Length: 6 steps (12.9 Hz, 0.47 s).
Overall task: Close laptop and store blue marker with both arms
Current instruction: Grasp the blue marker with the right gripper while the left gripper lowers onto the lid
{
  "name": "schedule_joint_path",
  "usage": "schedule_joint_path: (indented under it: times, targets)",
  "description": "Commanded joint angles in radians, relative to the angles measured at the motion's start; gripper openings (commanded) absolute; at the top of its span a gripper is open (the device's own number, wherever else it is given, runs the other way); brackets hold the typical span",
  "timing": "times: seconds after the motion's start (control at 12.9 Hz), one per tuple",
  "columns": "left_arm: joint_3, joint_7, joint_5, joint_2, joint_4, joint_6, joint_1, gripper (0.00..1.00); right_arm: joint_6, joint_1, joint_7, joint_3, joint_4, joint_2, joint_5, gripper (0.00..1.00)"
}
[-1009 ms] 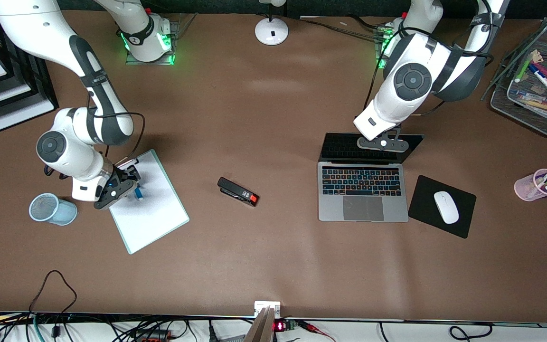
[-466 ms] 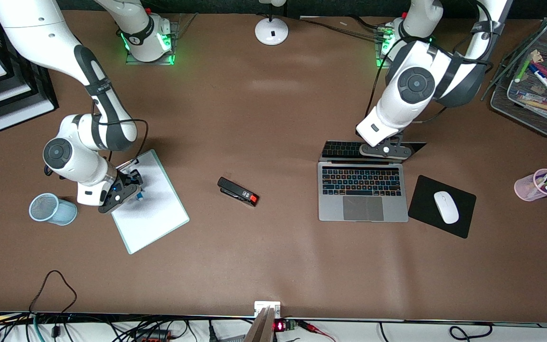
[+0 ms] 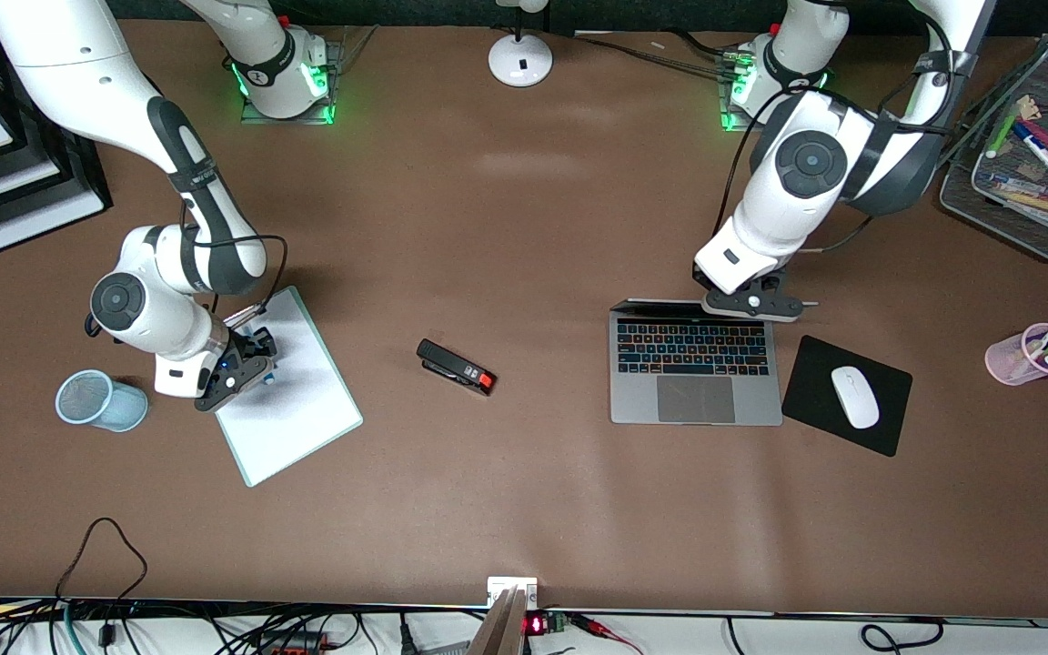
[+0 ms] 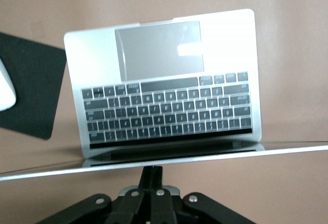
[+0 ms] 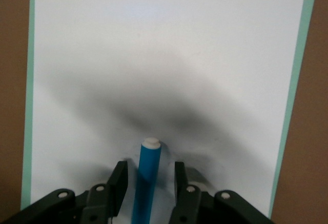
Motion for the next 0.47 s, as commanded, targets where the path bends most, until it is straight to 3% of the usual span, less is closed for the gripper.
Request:
schedule_joint_path:
  times: [0.0,0.23,0.39]
  targets:
    - [-0.010,0.007,0.029,0.027,0.004,0.060,0.016,0.00,0.004,0.006,-0.005,-0.001,0.020,0.018,0.009,0.41]
    - [-0.010,0.009,0.032,0.050,0.006,0.082,0.016,0.00,0.006,0.014,-0.005,-0.001,0.023,0.024,0.009,0.30]
    - [-0.005,0.010,0.034,0.078,0.023,0.131,0.021,0.00,0.004,0.015,-0.005,-0.001,0.023,0.023,0.011,0.15]
